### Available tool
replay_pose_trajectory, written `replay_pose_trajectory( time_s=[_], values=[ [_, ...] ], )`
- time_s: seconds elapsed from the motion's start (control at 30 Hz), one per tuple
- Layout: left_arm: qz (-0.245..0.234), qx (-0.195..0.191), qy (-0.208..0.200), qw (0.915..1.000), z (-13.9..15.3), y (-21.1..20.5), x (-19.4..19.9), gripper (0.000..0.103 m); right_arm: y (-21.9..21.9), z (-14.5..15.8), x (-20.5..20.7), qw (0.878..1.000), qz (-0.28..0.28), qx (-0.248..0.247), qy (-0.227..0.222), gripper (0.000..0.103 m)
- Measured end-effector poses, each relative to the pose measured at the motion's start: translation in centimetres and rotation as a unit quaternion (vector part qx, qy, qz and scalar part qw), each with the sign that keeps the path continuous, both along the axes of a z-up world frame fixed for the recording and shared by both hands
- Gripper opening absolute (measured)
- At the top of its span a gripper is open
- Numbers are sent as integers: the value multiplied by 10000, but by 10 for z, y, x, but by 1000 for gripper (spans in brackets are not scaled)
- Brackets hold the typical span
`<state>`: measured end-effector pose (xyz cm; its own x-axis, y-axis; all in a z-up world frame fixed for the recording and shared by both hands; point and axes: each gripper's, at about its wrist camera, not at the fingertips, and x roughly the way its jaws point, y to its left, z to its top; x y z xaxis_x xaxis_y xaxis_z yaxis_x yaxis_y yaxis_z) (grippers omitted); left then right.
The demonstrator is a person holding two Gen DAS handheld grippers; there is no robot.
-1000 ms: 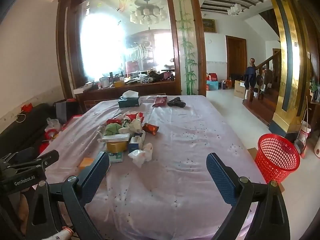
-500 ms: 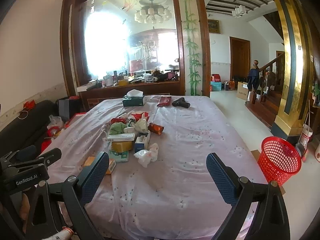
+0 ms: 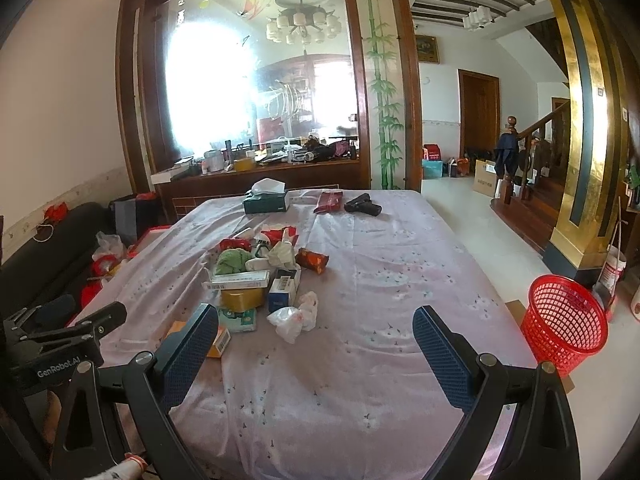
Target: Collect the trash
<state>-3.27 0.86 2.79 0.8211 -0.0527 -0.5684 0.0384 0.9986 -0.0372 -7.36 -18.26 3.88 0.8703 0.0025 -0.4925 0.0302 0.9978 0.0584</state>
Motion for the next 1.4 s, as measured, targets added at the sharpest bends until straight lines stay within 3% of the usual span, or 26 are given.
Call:
replay_pose_trajectory(
  time_s=[1.0,1.4],
  values=[
    [-190,-13,-60,9998,0,-9,1,96,-10,5,-2,10000,-41,38,-74,100],
    [-158,-210,10,9997,-10,-2,7,96,-9,-5,6,9995,196,228,-11,100]
  ],
)
